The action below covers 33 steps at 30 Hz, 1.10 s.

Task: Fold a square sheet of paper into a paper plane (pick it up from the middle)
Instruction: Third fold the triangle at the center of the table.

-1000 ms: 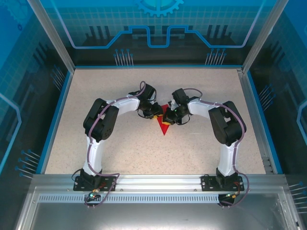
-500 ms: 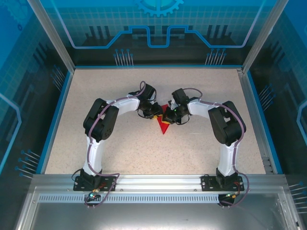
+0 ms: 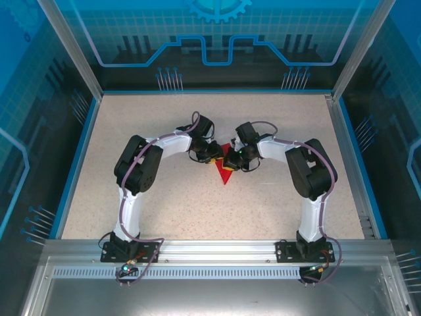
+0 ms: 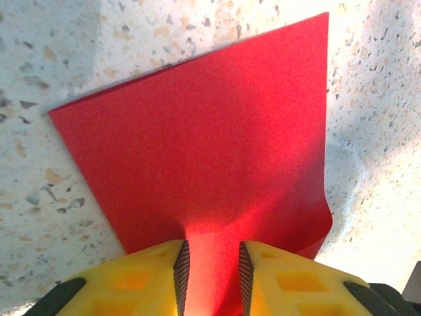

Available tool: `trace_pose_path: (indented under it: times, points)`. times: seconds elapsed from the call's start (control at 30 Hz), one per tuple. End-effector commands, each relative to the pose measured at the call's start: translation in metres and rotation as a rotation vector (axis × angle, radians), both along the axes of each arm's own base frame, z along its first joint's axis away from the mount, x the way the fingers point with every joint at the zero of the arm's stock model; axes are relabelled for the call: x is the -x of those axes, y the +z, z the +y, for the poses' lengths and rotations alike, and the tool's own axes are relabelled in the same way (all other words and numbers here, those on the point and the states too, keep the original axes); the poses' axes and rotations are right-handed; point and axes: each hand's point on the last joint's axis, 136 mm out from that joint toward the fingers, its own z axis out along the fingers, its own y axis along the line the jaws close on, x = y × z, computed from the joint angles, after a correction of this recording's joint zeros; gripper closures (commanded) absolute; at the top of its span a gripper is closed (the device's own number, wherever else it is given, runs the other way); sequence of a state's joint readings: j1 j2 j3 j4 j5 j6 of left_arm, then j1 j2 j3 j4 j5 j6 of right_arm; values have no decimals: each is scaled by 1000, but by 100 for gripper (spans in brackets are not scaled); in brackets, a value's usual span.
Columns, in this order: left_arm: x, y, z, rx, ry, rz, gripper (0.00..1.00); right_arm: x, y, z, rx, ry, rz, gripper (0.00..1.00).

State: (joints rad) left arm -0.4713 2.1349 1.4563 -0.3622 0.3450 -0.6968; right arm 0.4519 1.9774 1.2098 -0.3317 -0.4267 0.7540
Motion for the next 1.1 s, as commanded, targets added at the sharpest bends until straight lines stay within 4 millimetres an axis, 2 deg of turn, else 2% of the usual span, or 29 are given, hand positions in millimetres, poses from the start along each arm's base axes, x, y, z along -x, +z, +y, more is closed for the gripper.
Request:
trace_pose_path:
  times: [0.0, 0.37, 1.07]
  points:
    - [6, 0, 4, -9, -13, 21, 71, 13, -15, 0, 33, 29, 36, 98]
    - [7, -1, 5, -10, -13, 24, 71, 20, -22, -2, 52, 52, 48, 98]
    - [7, 0, 4, -8, -13, 24, 71, 13, -22, 5, 16, 43, 36, 98]
